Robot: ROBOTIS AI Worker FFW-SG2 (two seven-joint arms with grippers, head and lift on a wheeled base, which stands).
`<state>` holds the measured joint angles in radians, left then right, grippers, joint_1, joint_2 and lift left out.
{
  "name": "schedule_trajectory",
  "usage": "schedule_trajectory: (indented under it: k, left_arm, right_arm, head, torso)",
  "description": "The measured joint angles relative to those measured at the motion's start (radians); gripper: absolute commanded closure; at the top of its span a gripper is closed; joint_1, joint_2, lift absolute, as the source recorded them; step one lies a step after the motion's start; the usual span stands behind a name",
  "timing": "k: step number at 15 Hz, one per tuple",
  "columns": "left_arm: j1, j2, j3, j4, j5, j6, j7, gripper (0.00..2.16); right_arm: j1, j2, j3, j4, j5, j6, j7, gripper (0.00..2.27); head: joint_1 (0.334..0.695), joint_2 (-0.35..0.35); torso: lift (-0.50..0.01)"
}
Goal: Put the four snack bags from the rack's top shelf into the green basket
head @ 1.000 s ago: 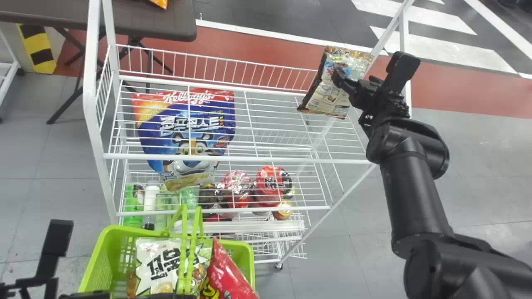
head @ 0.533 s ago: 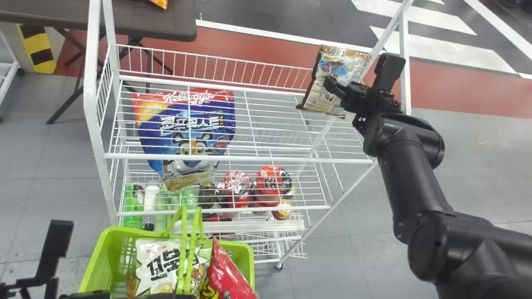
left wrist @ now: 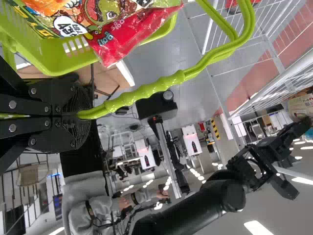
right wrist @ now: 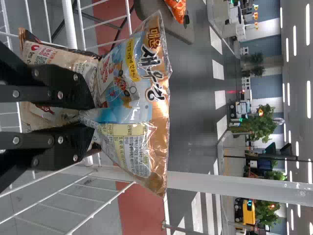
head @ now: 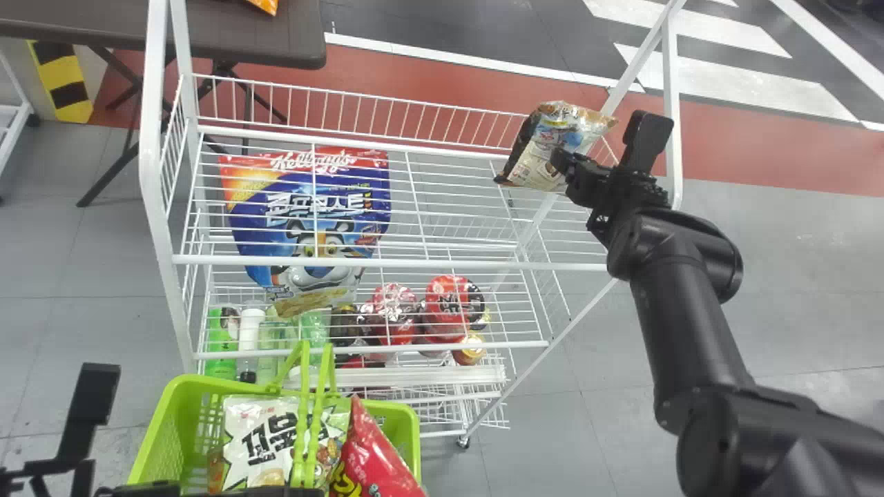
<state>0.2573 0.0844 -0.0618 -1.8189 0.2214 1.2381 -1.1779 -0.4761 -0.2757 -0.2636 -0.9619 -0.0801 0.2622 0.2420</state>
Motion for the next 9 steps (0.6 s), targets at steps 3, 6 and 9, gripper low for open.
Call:
schedule_trajectory:
  k: [3,6,9]
  left_arm:
    - [-0.002,-0.003,0.000,0.000,-0.001,-0.002,0.001,2.12]
    - [-0.004,-0.008,0.000,-0.003,-0.003,-0.003,0.001,2.12]
    - [-0.004,-0.009,0.010,-0.005,-0.004,-0.006,0.001,2.12]
  right_arm:
    - [0.153,0.037,0.001,-0.302,-0.014,0.056,-0.020,2.11]
    - [0.284,0.051,-0.001,-0.598,-0.080,0.151,-0.020,2.11]
    - [0.461,0.056,-0.012,-0.954,-0.200,0.444,-0.001,2.11]
  head:
    - [0.695,-0.350]
    - [0.695,-0.350]
    - [0.695,-0.350]
  torso:
    - [0.000]
    - [0.000]
    - [0.000]
